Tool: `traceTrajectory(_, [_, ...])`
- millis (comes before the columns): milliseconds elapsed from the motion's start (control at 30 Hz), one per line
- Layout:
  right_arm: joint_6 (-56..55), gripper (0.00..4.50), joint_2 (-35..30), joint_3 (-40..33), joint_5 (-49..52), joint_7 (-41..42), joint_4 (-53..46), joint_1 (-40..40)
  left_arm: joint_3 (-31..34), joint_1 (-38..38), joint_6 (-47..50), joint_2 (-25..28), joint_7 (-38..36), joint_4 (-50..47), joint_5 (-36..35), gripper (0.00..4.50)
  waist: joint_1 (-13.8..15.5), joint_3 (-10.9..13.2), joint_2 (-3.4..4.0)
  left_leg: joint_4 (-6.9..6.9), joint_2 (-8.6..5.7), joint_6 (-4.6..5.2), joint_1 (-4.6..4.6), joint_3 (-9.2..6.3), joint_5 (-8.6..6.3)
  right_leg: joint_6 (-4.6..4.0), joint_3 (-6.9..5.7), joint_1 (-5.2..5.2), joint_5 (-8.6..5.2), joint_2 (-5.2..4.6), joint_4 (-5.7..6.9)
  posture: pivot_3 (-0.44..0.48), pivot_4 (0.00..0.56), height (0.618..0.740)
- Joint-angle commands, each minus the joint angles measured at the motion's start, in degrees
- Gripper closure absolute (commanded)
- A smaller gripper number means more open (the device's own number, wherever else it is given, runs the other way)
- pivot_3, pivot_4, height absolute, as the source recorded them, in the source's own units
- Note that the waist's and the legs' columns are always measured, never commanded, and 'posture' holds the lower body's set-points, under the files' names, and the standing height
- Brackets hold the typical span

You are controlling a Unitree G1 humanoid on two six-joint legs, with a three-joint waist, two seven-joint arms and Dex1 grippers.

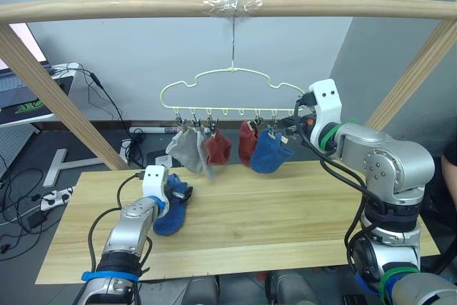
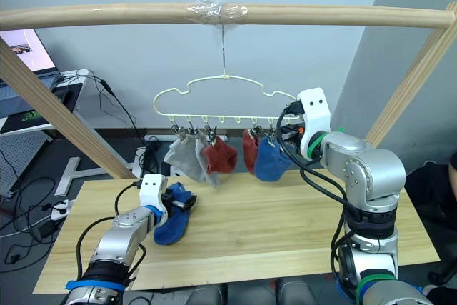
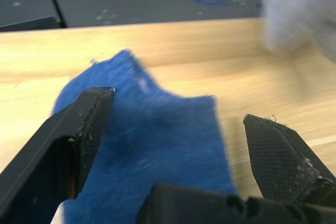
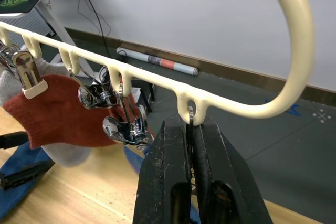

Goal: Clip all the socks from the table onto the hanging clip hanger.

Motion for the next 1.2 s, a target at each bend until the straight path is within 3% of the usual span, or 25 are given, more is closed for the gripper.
traceTrajectory(33, [-0.93,4.48,-0.34,-0.55,0.97,-0.21,-2.63,-0.47,0.80,0.49,1.84,0.25,0.31,-0.30,-0.20,0.00,0.00,0.00,0.00,0.00,0.00,0.00,0.00,0.00,0.00,0.00,0.00,0.00,0.00,0.00,0.00,0.100,0.088,0.740])
traceTrajectory(200, [-1.57,4.48,-0.51,-0.53,0.87,-0.16,-1.50,-0.88,1.01,0.20,7.31,0.00,-1.55,2.42,-1.94,0.00,-0.03,-0.06,0.03,0.01,0.00,0.01,0.03,0.00,0.00,0.00,0.00,0.00,0.00,0.00,0.03,0.105,0.107,0.740])
traceTrajectory(233, [-2.06,4.49,-0.60,-0.37,0.79,-0.05,-0.85,-1.04,0.45,0.00,6.61,0.08,-1.97,3.60,-1.50,0.19,-0.06,-0.09,0.08,0.00,0.00,0.01,0.06,0.01,0.00,0.00,0.01,0.01,0.00,0.00,0.05,0.104,0.112,0.740])
traceTrajectory(333, [-3.30,4.50,-0.64,-0.06,0.63,0.04,0.78,-1.32,0.67,-0.79,6.43,-0.53,-2.48,5.70,-1.80,0.84,-0.06,-0.25,0.23,0.00,-0.01,0.02,0.13,0.04,0.01,-0.01,0.03,0.06,0.00,0.00,0.05,0.103,0.117,0.740])
traceTrajectory(567, [-4.41,4.50,-1.56,-0.33,0.93,0.51,3.01,-2.59,0.60,-0.97,7.43,-1.81,-4.48,3.69,-3.14,2.93,-0.01,-0.29,0.28,0.00,-0.03,0.06,0.14,0.04,0.03,-0.02,0.05,0.08,0.01,0.00,0.05,0.102,0.129,0.740])
traceTrajectory(733, [-2.98,4.50,-2.12,-1.95,1.92,1.01,4.49,-4.24,-3.01,1.34,4.55,-3.34,-11.22,-6.00,-4.98,4.35,-0.02,-0.26,0.28,-0.01,-0.03,0.06,0.12,0.05,0.03,-0.03,0.05,0.08,0.02,0.00,0.04,0.101,0.139,0.740])
traceTrajectory(833, [-0.69,4.50,-2.66,-3.44,2.89,1.69,5.51,-5.72,-8.27,2.16,0.10,-3.35,-14.61,-12.20,-3.16,4.47,-0.01,-0.21,0.27,-0.01,-0.02,0.06,0.04,0.02,0.03,-0.03,0.03,0.04,0.02,0.00,0.02,0.099,0.142,0.740])
traceTrajectory(1067, [9.50,4.50,-2.57,-10.50,5.20,2.19,9.45,-11.11,-17.27,-2.08,-4.80,-10.43,-18.89,-26.52,-5.29,4.47,0.00,-0.17,0.27,0.01,-0.03,0.07,0.02,0.05,0.04,-0.05,0.07,0.03,0.03,0.00,0.00,0.078,0.145,0.740])
traceTrajectory(1200, [11.26,4.50,-0.56,-15.21,6.95,-0.15,12.75,-13.50,-20.62,-5.38,-9.53,-14.02,-19.42,-28.39,-4.55,4.47,-0.27,-0.17,0.28,-0.02,-0.03,0.08,0.04,0.09,0.03,-0.05,0.10,0.03,0.03,0.01,-0.02,0.078,0.145,0.740])
